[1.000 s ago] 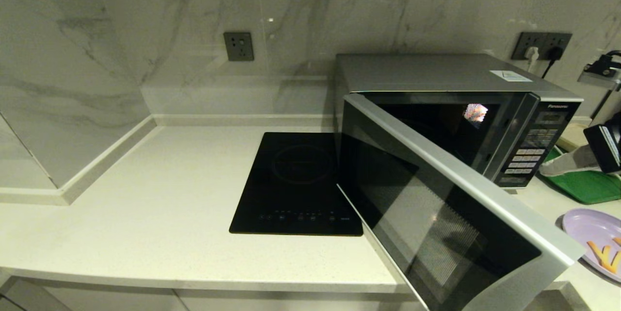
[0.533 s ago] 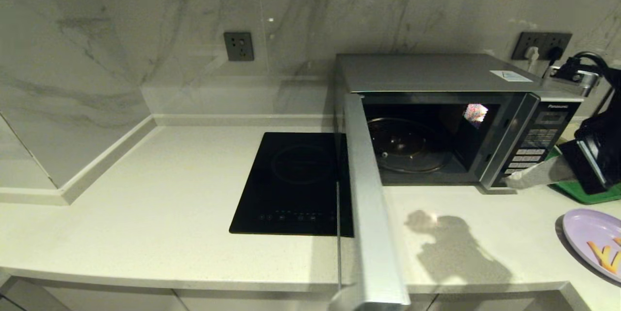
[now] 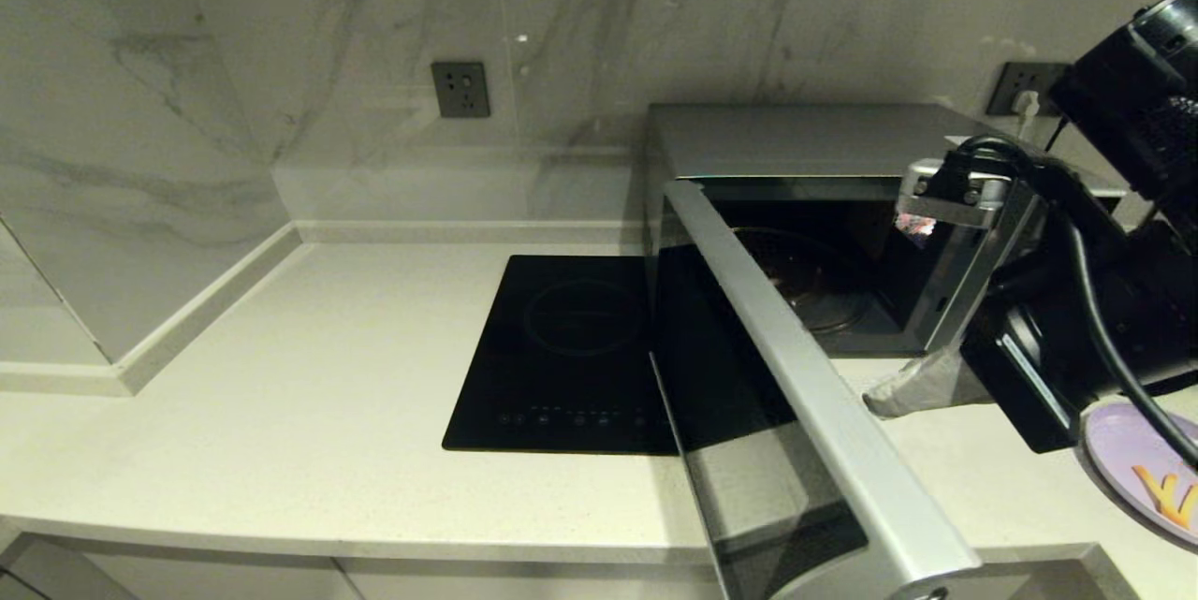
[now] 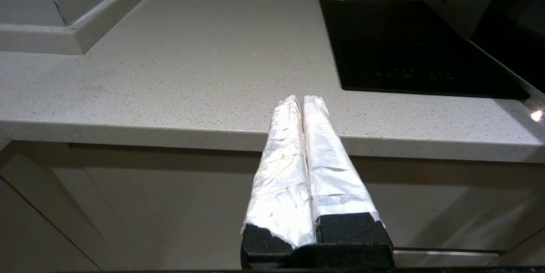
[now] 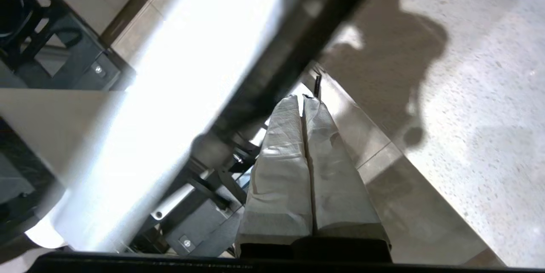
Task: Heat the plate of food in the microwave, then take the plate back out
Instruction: Open the microwave oven
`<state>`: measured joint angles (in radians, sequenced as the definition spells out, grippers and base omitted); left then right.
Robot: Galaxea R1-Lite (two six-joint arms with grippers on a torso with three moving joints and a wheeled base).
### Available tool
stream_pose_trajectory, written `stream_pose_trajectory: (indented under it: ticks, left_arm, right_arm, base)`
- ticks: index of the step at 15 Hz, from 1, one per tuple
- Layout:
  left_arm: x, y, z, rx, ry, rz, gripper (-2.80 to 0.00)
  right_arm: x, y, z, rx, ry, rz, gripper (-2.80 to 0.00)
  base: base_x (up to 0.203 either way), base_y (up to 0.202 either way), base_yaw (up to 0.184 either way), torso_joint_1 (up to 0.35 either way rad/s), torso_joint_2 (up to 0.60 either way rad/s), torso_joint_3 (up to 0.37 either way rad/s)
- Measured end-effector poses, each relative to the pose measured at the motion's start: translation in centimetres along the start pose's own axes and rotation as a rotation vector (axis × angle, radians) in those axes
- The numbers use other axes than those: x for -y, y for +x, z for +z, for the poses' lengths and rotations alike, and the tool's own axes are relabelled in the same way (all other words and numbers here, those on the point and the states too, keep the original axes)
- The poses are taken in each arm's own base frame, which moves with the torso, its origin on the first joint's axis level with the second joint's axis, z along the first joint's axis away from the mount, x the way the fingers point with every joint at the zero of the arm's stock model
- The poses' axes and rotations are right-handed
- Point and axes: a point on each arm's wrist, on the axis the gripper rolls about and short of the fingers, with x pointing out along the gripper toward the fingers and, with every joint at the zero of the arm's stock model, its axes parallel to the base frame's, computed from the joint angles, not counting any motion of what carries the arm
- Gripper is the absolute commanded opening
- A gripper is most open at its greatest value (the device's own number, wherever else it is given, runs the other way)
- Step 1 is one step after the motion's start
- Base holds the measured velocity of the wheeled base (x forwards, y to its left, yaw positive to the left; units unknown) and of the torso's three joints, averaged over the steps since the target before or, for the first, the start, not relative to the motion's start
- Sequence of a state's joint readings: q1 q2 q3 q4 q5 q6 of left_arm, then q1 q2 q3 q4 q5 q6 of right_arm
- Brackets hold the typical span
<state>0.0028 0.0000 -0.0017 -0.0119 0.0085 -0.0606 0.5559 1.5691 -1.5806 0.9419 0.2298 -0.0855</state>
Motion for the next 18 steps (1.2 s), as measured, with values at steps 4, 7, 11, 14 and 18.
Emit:
stream_pose_trajectory:
  ticks: [4, 7, 11, 14, 18]
  left_arm:
    - [0.0, 0.0, 0.0, 0.0, 0.0, 0.001, -2.8]
    - [0.0, 0.0, 0.0, 0.0, 0.0, 0.001, -2.8]
    - [0.0, 0.0, 0.0, 0.0, 0.0, 0.0, -2.8]
    - [0.0, 0.0, 0.0, 0.0, 0.0, 0.0, -2.8]
    - [0.0, 0.0, 0.0, 0.0, 0.0, 0.0, -2.8]
  right_arm:
    - [-1.6, 0.7, 0.6, -0.007, -0.023, 0.016, -2.8]
    - [-3.1, 1.7, 0.8, -0.027, -0.073, 0.031, -2.8]
    - [-4.6, 3.1, 1.5, -0.036, -0.092, 0.035, -2.8]
    - [-5.2, 3.7, 1.6, -0.046, -0.11, 0.04, -2.8]
    - [-5.3, 4.0, 1.7, -0.049, -0.098, 0.006, -2.8]
  base:
    - [0.0, 0.0, 0.0, 0.0, 0.0, 0.0]
    - [0.0, 0.0, 0.0, 0.0, 0.0, 0.0]
    - [0.0, 0.0, 0.0, 0.0, 0.0, 0.0]
    - [0.0, 0.0, 0.0, 0.0, 0.0, 0.0]
    - [0.0, 0.0, 0.0, 0.0, 0.0, 0.0]
